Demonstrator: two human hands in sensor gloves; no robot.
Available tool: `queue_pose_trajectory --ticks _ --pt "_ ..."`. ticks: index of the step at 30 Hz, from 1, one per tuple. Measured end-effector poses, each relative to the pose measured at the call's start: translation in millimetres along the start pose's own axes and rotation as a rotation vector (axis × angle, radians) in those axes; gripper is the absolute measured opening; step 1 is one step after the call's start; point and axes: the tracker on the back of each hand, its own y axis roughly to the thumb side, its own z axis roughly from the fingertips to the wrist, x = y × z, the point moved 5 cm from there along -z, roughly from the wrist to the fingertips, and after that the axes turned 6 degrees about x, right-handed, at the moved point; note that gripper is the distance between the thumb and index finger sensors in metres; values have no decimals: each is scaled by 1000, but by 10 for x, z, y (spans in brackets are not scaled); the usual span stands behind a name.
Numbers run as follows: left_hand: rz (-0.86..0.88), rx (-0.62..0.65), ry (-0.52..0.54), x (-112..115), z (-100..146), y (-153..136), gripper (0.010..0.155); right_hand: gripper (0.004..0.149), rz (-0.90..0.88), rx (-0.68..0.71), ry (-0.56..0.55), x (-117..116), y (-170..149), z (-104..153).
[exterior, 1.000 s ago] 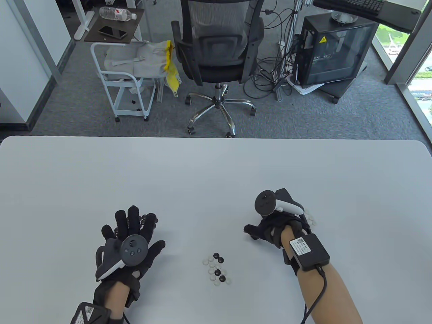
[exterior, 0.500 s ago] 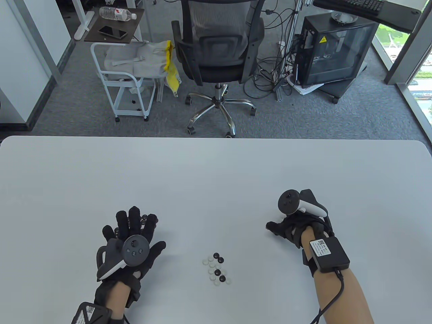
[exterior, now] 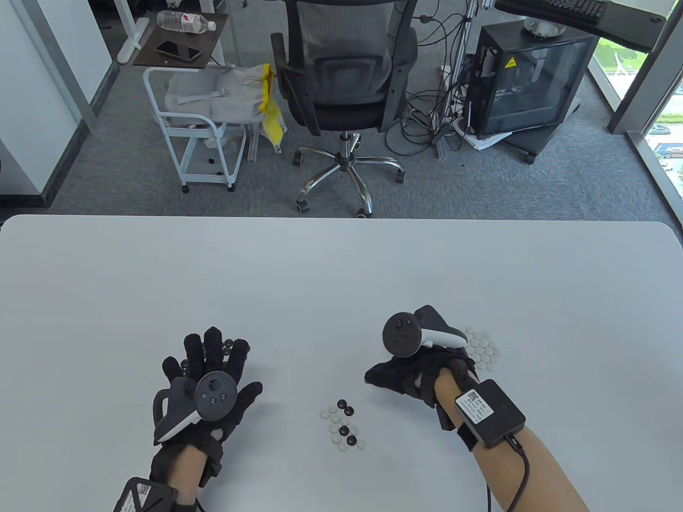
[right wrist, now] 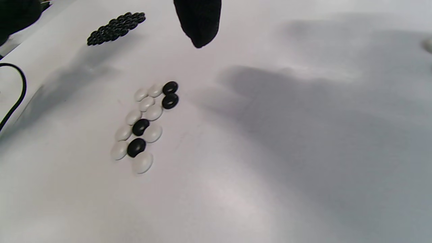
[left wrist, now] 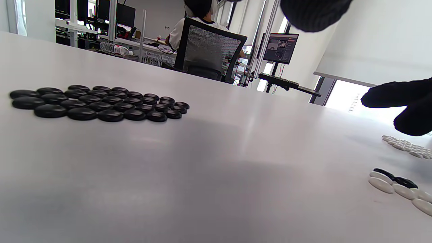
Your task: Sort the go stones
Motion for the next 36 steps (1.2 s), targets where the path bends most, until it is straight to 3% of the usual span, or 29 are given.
queue_pose_trajectory --ticks 6,11,14,19,24,30,36 --pt "5 1 7 -9 2 -5 80 66 62 129 118 -323 493 -337" --pt "9 2 8 -7 5 -9 80 68 70 136 168 -505 572 -601" --pt "9 4 10 -7 5 -11 80 68 28 129 136 -452 531 -695" --pt "14 1 8 -2 7 -22 80 68 28 -62 28 -93 79 -739" --pt "11 2 8 3 6 -17 80 69 -51 -303 -32 197 -645 -457" --pt "10 9 3 11 -6 -10 80 70 -164 -467 -99 266 -1241 -39" --pt "8 8 -7 23 -13 -8 80 69 -182 -527 -111 251 -1447 195"
